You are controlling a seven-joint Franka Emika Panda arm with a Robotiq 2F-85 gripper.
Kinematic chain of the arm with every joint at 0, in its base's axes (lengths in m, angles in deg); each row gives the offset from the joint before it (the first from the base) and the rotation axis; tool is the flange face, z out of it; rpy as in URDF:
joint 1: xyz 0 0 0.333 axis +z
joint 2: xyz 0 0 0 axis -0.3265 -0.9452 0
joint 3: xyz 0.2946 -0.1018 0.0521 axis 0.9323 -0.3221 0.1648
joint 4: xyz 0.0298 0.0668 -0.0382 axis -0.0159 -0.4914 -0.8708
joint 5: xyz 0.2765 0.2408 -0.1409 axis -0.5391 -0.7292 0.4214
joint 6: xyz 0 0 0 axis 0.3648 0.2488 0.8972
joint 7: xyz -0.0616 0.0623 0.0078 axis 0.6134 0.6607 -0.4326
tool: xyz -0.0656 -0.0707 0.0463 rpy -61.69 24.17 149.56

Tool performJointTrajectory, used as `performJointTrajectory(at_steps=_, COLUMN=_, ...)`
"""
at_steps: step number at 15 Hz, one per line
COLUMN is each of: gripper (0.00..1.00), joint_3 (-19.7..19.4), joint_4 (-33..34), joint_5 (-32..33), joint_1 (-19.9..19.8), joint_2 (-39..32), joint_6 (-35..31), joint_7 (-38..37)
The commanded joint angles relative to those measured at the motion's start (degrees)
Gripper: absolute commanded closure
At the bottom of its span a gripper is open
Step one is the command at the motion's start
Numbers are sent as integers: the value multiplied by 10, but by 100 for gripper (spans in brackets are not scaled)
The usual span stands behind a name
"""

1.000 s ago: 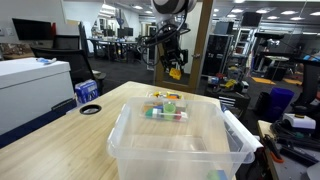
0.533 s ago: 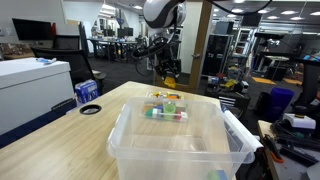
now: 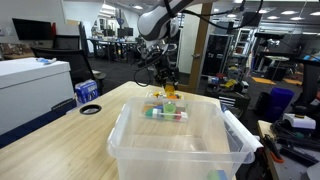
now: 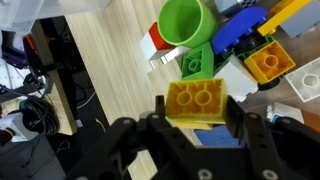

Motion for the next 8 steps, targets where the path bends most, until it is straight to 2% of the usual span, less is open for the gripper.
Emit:
performJointTrajectory(at_steps=1, gripper=67, joint_3=-8, joint_4=36, joint_5=-8, joint_1=4, joint_2=-27, joint_6=33, joint_7=-18)
performJointTrajectory(at_steps=8, gripper=67, joint_3=-16, joint_4=88, joint_5=-5, joint_1=7, joint_2=-55, joint_6=70, joint_7=-66)
